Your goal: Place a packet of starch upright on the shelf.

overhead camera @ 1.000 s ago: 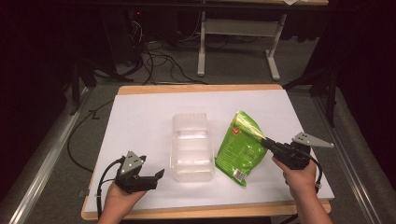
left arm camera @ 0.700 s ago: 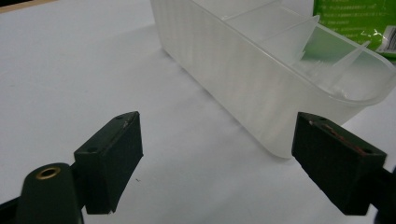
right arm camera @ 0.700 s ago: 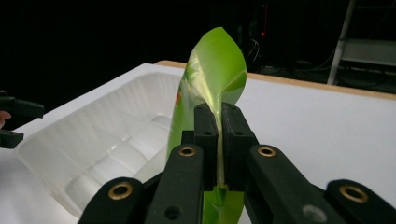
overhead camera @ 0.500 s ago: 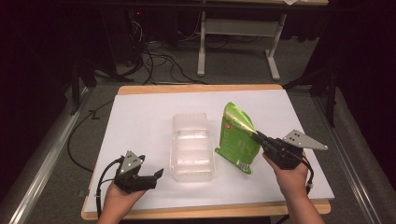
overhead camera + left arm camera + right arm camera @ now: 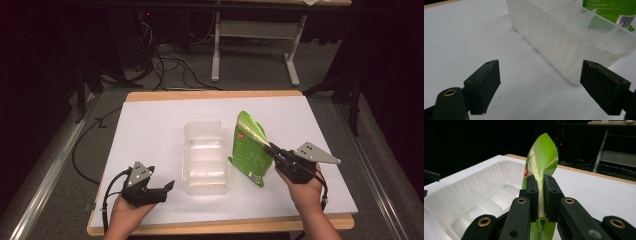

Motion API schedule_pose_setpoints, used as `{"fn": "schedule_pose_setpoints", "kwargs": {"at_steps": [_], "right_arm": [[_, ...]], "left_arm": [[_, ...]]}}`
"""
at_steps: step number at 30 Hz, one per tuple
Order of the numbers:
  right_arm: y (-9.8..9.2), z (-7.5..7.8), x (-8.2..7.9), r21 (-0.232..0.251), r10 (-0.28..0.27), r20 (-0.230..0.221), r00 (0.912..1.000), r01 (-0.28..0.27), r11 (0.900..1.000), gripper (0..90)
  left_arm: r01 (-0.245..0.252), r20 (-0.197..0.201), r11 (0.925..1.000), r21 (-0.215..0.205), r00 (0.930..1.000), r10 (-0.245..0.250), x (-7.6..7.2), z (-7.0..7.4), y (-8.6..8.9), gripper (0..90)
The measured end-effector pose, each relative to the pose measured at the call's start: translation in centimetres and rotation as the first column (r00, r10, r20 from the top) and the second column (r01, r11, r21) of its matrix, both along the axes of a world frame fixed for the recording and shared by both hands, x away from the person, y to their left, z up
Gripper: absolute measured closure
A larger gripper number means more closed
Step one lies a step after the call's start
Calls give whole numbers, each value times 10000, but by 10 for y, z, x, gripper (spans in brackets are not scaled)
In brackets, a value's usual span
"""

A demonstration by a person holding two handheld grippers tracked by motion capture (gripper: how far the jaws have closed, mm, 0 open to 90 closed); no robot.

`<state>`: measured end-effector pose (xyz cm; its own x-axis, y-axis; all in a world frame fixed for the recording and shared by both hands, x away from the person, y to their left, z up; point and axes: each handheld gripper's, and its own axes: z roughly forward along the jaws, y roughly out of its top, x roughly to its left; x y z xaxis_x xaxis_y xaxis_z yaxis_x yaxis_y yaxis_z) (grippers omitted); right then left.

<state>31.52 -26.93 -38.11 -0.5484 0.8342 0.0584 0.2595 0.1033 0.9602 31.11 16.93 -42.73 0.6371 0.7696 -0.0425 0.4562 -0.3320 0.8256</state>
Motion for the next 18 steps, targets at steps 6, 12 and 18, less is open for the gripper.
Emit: {"fn": "schedule_pose_setpoints", "kwargs": {"at_steps": [6, 12, 18], "right_arm": [[-4, -3, 1, 428, 257, -112, 9996, -252, 9988, 802], [-3, -8, 5, 573, 594, -402, 9974, -570, 9967, 730], [-1, -16, 10, 630, 831, -874, 9927, -778, 9950, 674]], "left_arm": [[178, 21, 9997, -140, 9998, -178, -1, 0, 0, 170], [273, 27, 9995, -184, 9996, -273, -1, 0, -1, 170], [274, 65, 9995, -184, 9996, -273, -1, 0, -1, 170]]}}
